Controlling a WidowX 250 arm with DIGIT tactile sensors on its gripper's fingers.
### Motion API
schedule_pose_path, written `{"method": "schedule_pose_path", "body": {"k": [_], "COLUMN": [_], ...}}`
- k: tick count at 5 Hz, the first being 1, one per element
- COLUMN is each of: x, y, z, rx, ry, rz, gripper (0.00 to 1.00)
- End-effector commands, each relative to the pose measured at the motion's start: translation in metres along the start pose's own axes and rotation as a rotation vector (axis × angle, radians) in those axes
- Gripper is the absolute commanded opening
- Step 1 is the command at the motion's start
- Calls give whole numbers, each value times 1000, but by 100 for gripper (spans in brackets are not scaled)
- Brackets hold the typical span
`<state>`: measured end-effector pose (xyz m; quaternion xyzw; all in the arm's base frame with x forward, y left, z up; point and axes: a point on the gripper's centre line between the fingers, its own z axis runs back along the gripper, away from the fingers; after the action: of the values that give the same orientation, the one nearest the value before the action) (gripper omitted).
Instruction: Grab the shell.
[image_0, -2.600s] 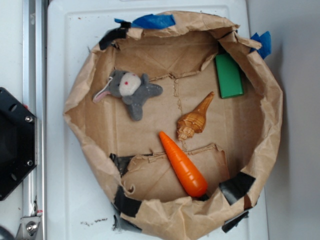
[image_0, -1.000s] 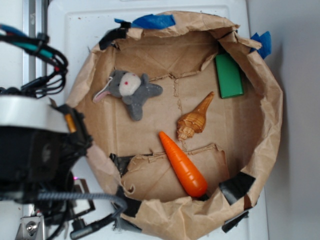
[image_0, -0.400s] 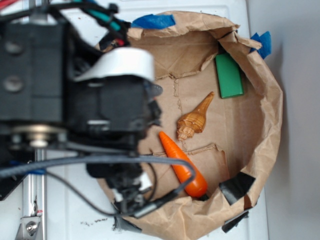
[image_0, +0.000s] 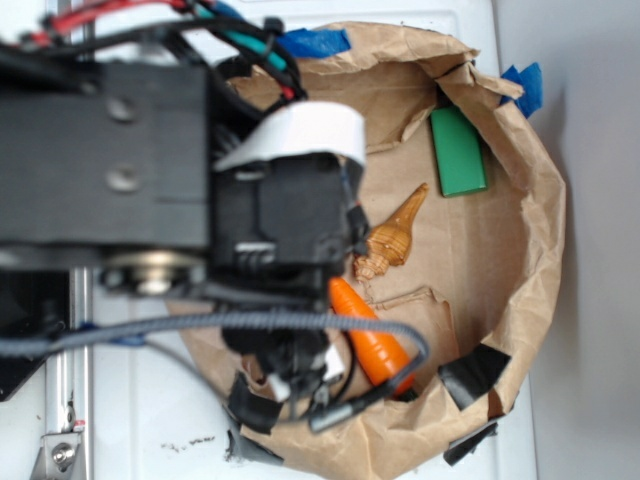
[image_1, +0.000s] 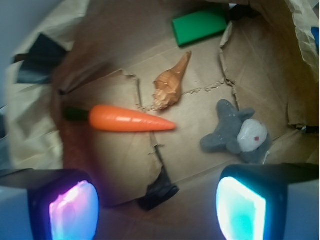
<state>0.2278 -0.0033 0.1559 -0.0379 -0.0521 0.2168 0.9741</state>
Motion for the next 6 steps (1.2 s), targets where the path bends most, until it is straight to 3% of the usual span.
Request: {"method": "schedule_pose_path", "body": {"k": [1,3,5,6], "x": [29,29,49,56], "y": [9,9,17,17], "z": [15,15,-37,-58], "rx": [-49,-49,9,30], "ry": [-39,-39,-125,-125], "rz": [-48,-48,37,30], "gripper": [100,100,100,100]}}
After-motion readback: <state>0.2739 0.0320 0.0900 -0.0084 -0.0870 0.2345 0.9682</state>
